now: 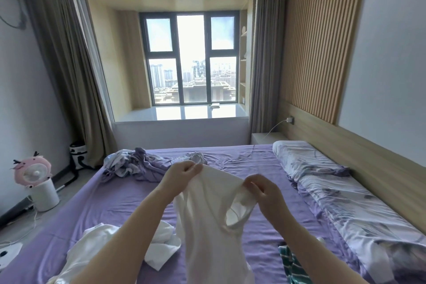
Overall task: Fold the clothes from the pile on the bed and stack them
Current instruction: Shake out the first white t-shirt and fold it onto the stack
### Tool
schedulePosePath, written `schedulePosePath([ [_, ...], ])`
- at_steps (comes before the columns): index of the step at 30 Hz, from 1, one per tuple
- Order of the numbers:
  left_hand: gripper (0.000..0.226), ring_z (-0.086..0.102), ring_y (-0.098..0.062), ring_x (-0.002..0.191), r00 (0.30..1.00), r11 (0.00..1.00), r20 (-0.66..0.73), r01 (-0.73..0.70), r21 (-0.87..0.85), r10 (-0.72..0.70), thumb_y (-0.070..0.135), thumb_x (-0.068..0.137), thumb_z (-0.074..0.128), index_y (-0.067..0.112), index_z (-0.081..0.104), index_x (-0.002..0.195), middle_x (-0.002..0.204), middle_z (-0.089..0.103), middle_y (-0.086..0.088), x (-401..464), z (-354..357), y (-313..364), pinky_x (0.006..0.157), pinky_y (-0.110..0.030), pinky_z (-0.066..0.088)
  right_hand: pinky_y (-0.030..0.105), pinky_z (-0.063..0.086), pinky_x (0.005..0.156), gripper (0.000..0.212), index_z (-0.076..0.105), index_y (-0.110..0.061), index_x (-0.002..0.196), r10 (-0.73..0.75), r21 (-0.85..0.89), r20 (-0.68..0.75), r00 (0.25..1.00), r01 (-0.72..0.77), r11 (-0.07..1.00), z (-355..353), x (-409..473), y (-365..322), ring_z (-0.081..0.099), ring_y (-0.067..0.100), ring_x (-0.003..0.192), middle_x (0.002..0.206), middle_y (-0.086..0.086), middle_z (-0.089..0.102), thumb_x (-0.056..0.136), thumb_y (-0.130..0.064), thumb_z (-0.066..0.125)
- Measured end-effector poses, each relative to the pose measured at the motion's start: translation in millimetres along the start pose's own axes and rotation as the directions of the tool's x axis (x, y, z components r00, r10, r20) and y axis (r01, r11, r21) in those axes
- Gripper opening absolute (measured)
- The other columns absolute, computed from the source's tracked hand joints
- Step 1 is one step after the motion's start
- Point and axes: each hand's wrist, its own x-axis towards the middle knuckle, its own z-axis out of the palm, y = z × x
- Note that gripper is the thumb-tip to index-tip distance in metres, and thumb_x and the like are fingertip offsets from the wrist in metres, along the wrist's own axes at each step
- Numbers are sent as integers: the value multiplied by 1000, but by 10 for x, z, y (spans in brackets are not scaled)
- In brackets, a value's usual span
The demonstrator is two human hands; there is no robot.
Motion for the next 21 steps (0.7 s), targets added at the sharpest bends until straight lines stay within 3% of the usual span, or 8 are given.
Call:
schedulePosePath([
  [2,38,37,-12,59,1000,993,-19,15,-116,-18,21,93,60,19,51,55,55,41,7,-32,34,65,58,-28,28,11,42,66,39,70,-14,88,-50,-94,69,996,57,994,62,-36,-56,57,-4,69,84,-5,64,81,17,47],
  [4,34,39,-12,61,1000,979,-25,11,-204,-17,19,93,59,19,56,59,57,45,7,-49,59,122,57,-26,30,6,40,76,47,66,-11,109,-81,-165,125,989,101,981,107,-41,-79,53,-1,88,101,-1,54,75,18,50],
  [7,21,47,-11,60,999,950,-21,24,-310,-33,17,92,60,13,64,72,65,53,1,-68,77,173,56,-23,41,4,35,79,53,57,-16,122,-96,-289,136,986,132,948,115,-18,-54,48,6,94,102,-6,47,75,9,59],
  [10,18,52,-6,50,996,888,53,84,-452,-67,17,92,61,15,66,74,63,56,2,-105,116,194,46,-23,50,18,38,72,37,62,-20,112,-83,-325,5,997,80,942,101,-11,-27,53,11,82,90,-7,57,78,-6,69],
  [14,20,55,-9,59,980,887,191,138,-441,-58,25,92,59,20,68,75,69,60,3,-139,167,193,56,-25,47,20,41,63,15,63,-21,87,-29,-332,-51,998,10,943,104,11,15,56,12,73,79,-4,63,77,-16,73],
  [16,20,54,-11,61,980,891,190,132,-435,-53,25,93,59,20,67,76,70,60,2,-138,173,200,58,-25,46,19,39,64,17,60,-22,78,31,-190,-44,999,-39,981,89,27,24,55,11,74,79,-3,62,76,-13,74],
  [18,19,51,-14,63,994,910,83,101,-401,-73,22,93,59,15,66,78,72,58,-3,-116,134,182,57,-25,45,25,40,65,17,61,-20,76,142,118,-31,989,-137,983,34,29,1,54,14,72,76,-3,62,77,-8,72],
  [21,20,47,-17,64,993,947,-73,62,-315,-89,18,93,59,7,65,77,70,54,-8,-77,38,66,55,-24,42,30,42,67,14,61,-19,78,255,529,69,965,-252,810,-50,32,-6,55,14,73,77,-1,60,83,-6,63],
])
